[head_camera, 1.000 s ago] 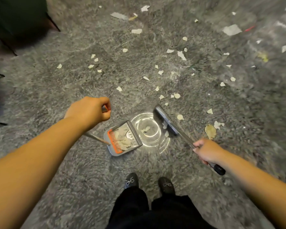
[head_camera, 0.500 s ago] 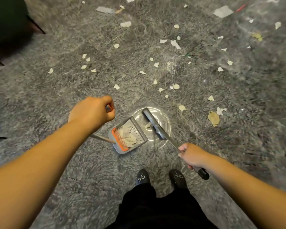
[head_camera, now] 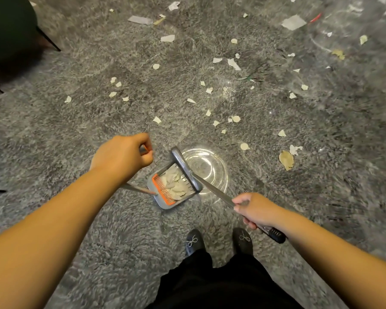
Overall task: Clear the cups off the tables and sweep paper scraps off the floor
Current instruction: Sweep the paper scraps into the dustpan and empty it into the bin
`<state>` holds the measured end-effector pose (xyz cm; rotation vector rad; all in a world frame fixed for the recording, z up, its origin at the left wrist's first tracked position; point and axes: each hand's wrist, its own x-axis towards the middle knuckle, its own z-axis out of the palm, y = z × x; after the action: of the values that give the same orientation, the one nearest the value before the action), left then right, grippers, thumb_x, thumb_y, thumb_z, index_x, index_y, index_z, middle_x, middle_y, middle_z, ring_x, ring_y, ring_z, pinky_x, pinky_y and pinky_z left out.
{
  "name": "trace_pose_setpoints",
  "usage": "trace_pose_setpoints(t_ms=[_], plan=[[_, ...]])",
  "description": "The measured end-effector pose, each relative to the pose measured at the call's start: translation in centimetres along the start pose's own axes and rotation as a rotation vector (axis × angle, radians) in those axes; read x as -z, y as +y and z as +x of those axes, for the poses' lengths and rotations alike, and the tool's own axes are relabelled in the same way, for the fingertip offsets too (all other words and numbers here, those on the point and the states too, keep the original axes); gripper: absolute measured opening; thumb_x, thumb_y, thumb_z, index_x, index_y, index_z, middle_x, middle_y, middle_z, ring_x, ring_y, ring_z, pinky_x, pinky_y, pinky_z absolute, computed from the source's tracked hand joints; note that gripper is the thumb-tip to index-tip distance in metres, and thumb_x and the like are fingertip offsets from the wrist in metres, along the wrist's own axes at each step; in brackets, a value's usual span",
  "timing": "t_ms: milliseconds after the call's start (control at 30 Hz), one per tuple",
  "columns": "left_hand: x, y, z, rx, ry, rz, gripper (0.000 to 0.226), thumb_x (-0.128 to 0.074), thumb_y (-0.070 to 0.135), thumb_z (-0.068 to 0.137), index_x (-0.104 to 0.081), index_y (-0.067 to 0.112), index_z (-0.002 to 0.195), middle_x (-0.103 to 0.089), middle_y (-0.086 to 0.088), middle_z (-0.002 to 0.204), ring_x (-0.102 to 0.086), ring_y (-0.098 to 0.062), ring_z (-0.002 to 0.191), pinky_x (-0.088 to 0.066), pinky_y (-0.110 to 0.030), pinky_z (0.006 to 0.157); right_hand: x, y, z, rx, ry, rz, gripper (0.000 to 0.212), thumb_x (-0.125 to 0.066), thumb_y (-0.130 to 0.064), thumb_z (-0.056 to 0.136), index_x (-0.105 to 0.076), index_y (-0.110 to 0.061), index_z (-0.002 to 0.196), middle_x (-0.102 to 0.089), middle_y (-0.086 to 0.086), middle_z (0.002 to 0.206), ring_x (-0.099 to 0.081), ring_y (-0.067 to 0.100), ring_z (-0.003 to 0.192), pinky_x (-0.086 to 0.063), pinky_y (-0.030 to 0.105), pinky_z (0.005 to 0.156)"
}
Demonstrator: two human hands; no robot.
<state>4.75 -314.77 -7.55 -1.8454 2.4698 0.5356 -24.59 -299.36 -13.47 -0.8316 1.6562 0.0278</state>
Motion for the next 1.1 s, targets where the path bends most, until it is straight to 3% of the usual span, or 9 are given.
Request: trace_pose_setpoints(t_ms=[133,367,567,700,800,967,1100], plan=[[0.1,-0.1,-0.3,0.009,0.0,-0.005,0.009,-0.067,0.036,0.086,-0.058,0.035,0.084,-0.065,0.01,0.073,-0.058,-0.017,0.066,-0.044,-0.027,0.049,1.4,0.1,-0.9,0.018,0.064,0.007,0.037,-0.052,-0.017,0.098,-0.048,-0.012,0.135,-0.059,0.006,0.063,-0.052,0.013,0.043,-0.04,0.017,0.043],[1.4,-0.7,0.4,0.094,0.009,-0.033,0.014,-0.069,0.038,0.082,-0.056,0.036,0.077,-0.063,0.009,0.071,-0.057,-0.02,0.068,-0.039,-0.028,0.051,4.2,0.1,-0.2,0.02,0.117,-0.023,0.041,-0.05,-0.017,0.099,-0.043,-0.009,0.139,-0.059,0.006,0.06,-0.053,0.01,0.043,-0.039,0.013,0.042],[2.6,-2.0,-0.3,0.091,0.034,-0.021,0.018,-0.072,0.036,0.079,-0.055,0.037,0.073,-0.063,0.01,0.069,-0.058,-0.018,0.068,-0.045,-0.031,0.055,4.0,-0.5,2.4,-0.015,0.108,-0.084,0.039,-0.049,-0.017,0.099,-0.045,-0.009,0.138,-0.06,0.006,0.057,-0.055,0.011,0.044,-0.04,0.017,0.047],[2.0,-2.4,-0.8,0.111,0.004,-0.013,0.015,-0.071,0.033,0.081,-0.057,0.035,0.076,-0.059,0.016,0.066,-0.057,-0.014,0.064,-0.042,-0.028,0.051,2.4,-1.4,4.5,-0.021,0.078,-0.137,0.039,-0.047,-0.016,0.1,-0.045,-0.009,0.138,-0.059,0.007,0.055,-0.054,0.012,0.042,-0.042,0.016,0.043],[0.9,-2.2,-1.0,0.104,-0.002,0.013,0.012,-0.07,0.034,0.082,-0.059,0.033,0.08,-0.061,0.011,0.068,-0.053,-0.018,0.062,-0.037,-0.028,0.052,1.2,-2.1,5.6,-0.028,0.061,-0.153,0.037,-0.047,-0.016,0.1,-0.045,-0.01,0.136,-0.059,0.005,0.057,-0.053,0.013,0.044,-0.042,0.023,0.049],[0.7,-2.0,-0.3,0.113,-0.013,0.049,0.01,-0.067,0.037,0.085,-0.057,0.033,0.083,-0.06,0.01,0.07,-0.052,-0.015,0.06,-0.032,-0.024,0.046,-0.2,-3.9,5.3,0.001,-0.057,-0.357,0.033,-0.046,-0.021,0.1,-0.05,-0.006,0.129,-0.06,0.002,0.062,-0.053,0.011,0.053,-0.04,0.023,0.054],[0.7,-2.4,-0.3,0.124,-0.012,0.048,0.01,-0.066,0.037,0.087,-0.057,0.033,0.085,-0.061,0.01,0.071,-0.054,-0.014,0.059,-0.032,-0.024,0.046,-1.2,-4.0,4.2,0.016,-0.136,-0.324,0.036,-0.048,-0.023,0.1,-0.046,-0.013,0.135,-0.059,0.002,0.069,-0.054,0.01,0.05,-0.044,0.021,0.05]])
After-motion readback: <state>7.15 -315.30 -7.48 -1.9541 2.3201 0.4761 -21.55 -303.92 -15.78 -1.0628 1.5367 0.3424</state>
